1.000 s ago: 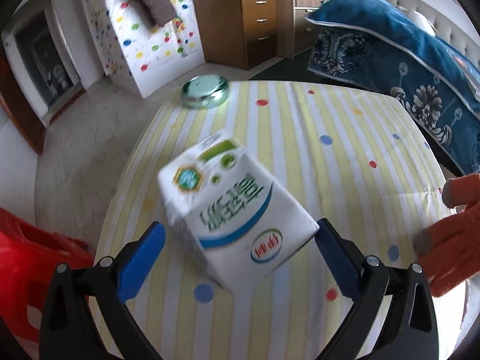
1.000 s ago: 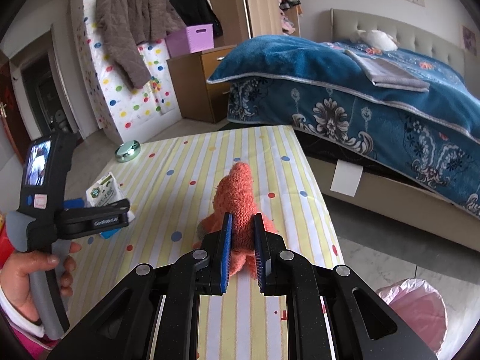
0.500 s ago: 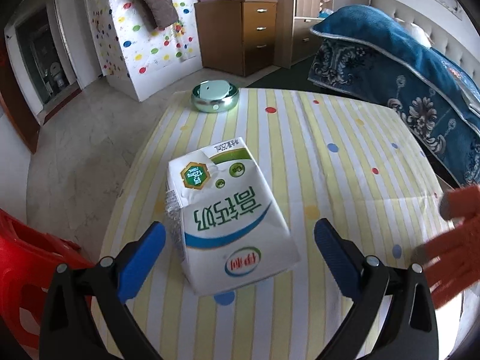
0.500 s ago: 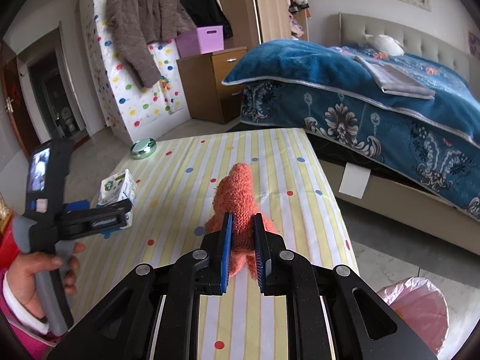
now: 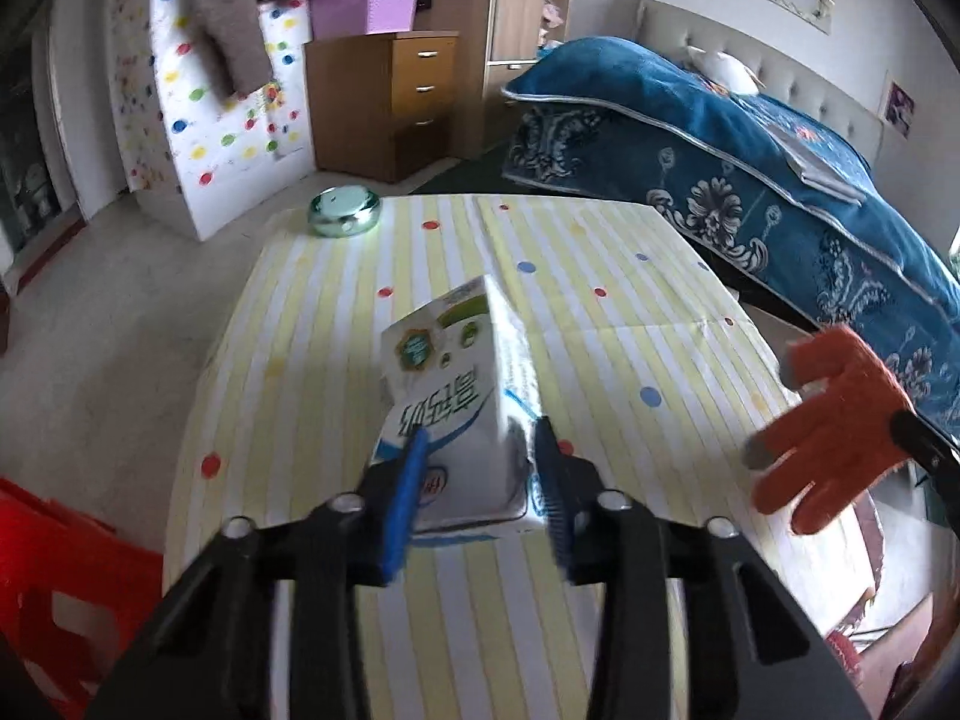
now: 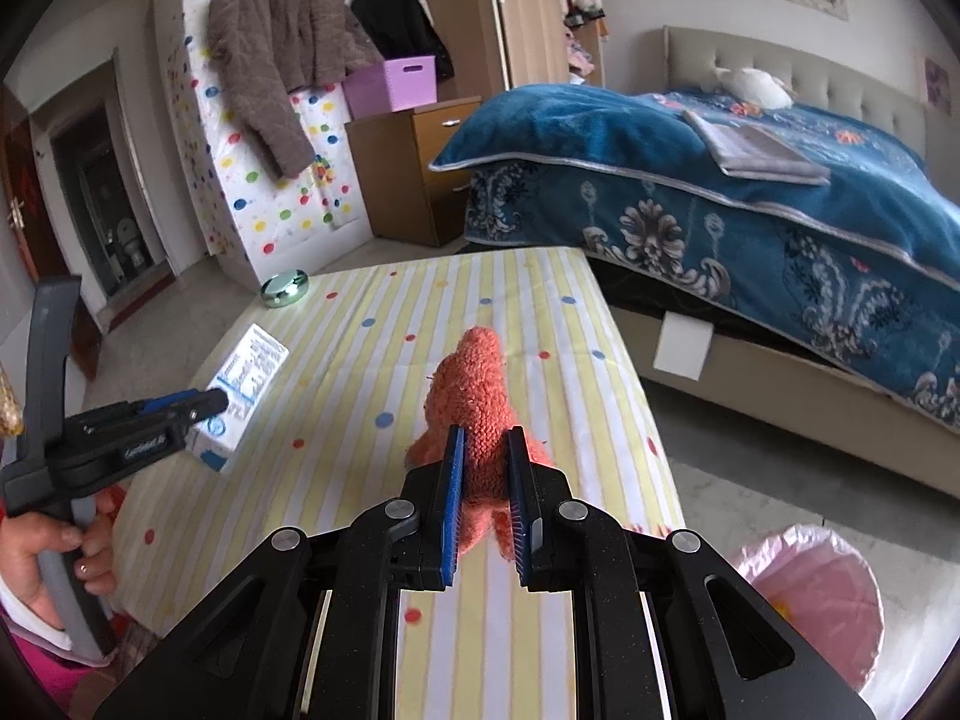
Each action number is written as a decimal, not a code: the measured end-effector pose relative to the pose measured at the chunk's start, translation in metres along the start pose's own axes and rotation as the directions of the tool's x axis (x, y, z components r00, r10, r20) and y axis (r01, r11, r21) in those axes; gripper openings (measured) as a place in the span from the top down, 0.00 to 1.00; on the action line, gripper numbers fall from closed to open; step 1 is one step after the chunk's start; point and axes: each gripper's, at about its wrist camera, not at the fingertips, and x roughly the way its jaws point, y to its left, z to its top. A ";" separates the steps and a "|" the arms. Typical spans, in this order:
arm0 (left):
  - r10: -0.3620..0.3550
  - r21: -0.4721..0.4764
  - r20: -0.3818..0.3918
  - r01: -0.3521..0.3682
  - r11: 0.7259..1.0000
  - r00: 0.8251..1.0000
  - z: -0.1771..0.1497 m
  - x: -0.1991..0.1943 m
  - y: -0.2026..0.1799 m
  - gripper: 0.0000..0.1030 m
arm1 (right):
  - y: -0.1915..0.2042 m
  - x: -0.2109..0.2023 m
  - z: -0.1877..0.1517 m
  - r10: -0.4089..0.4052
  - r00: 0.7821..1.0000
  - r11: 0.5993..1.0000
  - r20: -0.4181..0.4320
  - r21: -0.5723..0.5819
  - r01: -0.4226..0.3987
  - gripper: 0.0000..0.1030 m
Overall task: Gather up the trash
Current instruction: 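Grasp the white milk carton with the left tool and lift it while the right tool holds the glove, then carry carton and glove over the wastebasket and open both tools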
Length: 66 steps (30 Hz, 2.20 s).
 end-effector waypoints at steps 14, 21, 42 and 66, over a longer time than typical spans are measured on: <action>0.067 0.048 -0.084 -0.063 0.997 0.994 -0.006 0.024 -0.016 0.07 | -0.022 -0.023 -0.021 -0.002 1.000 1.000 0.005 0.028 0.002 0.86; 0.049 0.014 -0.114 -0.048 0.999 0.992 -0.002 0.032 -0.015 0.31 | -0.022 -0.024 -0.021 0.001 1.000 1.000 0.007 0.027 -0.002 0.86; -0.282 0.248 0.024 0.267 0.931 0.959 -0.031 -0.065 -0.154 0.32 | -0.064 -0.093 -0.043 -0.116 0.989 0.989 0.096 0.103 0.106 0.86; -0.463 0.479 -0.170 0.484 0.733 0.870 -0.057 -0.023 -0.360 0.20 | -0.225 -0.144 -0.104 -0.382 0.924 0.869 -0.018 0.333 0.366 0.82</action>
